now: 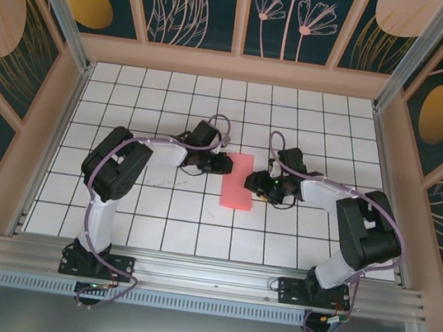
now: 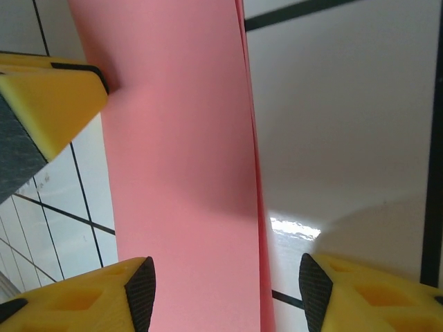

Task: Fold a paper plane with a square sheet of paper (fold left side to right side)
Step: Fold the triangle a second time at the center of the table.

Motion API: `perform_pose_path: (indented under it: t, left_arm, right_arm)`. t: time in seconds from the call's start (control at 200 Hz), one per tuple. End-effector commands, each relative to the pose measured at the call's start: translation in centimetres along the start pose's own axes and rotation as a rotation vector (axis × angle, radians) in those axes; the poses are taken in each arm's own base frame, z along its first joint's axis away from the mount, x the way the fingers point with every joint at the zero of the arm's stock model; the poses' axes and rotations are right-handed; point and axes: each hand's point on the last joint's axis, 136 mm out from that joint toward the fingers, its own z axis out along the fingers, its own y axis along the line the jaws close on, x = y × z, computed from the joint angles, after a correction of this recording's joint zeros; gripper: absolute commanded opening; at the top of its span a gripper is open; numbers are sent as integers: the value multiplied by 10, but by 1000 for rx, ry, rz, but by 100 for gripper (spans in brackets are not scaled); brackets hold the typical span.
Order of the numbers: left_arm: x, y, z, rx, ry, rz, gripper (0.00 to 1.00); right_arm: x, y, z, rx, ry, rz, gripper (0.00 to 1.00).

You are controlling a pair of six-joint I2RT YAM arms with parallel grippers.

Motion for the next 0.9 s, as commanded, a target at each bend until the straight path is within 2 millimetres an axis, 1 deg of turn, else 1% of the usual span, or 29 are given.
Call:
perform_pose_path:
  t: [0.0,0.18,0.455,0.595,0.741,0.821,0.896]
  left_arm:
    - [9,8,6,-27,24,4,24]
    - [9,7,7,-25,24,7,24]
    - [9,4,5,-16,20,13,24]
    - [8,2,4,-8,14,17,24]
    - [4,-6,-1,10,-2,33,26]
    - [-3,-15,-10,25,-35,62,29]
    - [-14,-26,-26,41,-105,100,40]
  right_arm:
    - [0,9,-3,-30,27,21,59]
    - [8,12,1,-59,65,38,58]
    - [9,12,8,-59,79,42,57]
    - [9,21,10,-102,88,35,56]
    - [5,31,10,-153,82,40,55]
    - [0,33,8,-155,66,36,55]
    - [-5,36,7,-174,54,38,55]
